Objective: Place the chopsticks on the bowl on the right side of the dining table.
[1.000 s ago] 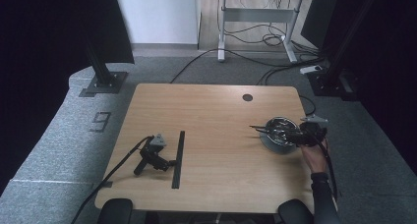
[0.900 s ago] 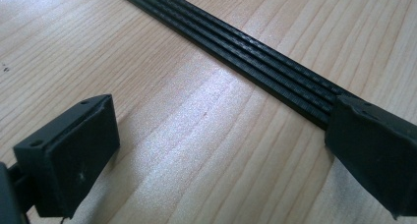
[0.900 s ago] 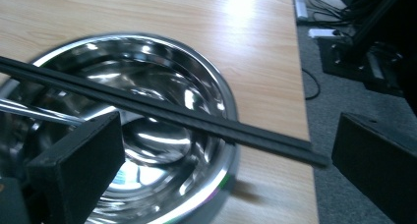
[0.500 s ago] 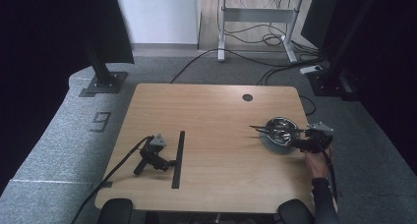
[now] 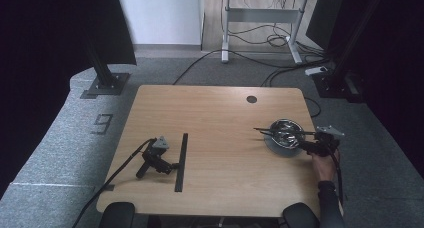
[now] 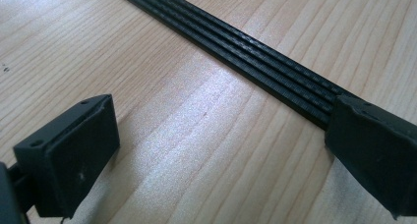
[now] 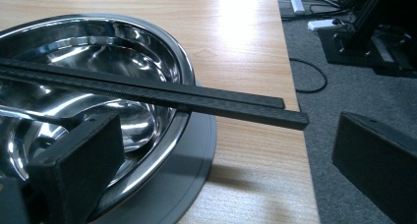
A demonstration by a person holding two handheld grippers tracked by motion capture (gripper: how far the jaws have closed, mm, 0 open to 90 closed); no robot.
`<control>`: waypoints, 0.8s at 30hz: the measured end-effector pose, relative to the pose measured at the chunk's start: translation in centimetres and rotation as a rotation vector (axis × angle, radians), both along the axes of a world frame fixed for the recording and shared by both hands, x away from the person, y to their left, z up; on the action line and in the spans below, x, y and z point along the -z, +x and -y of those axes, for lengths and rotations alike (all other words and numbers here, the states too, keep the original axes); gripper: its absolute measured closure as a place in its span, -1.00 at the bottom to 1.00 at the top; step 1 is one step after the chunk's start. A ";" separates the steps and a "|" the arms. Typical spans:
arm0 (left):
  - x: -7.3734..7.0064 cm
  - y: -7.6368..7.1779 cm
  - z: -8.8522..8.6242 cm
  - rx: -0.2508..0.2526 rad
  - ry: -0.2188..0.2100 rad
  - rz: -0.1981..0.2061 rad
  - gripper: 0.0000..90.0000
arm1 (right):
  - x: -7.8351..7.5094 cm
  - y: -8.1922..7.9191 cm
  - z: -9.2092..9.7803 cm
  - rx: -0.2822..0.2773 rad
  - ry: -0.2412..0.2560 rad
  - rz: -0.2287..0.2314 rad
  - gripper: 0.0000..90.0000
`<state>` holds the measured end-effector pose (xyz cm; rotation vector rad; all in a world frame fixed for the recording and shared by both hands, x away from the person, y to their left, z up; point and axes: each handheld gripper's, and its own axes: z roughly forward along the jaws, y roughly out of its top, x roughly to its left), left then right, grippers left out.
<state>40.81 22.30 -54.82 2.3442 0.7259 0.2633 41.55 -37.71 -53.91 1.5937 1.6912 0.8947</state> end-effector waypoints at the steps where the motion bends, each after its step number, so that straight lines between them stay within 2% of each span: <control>1: 0.0 0.0 0.0 0.000 0.000 0.000 -1.00 | 0.1 0.1 0.0 -0.003 0.000 0.000 -1.00; 14: 0.0 0.0 0.0 0.000 -0.001 0.000 -1.00 | 0.3 0.3 -0.1 -0.023 0.019 -0.007 -0.94; 24: 0.0 0.0 0.0 0.000 0.000 0.000 -1.00 | 0.2 0.2 -0.3 -0.036 0.019 -0.003 -0.80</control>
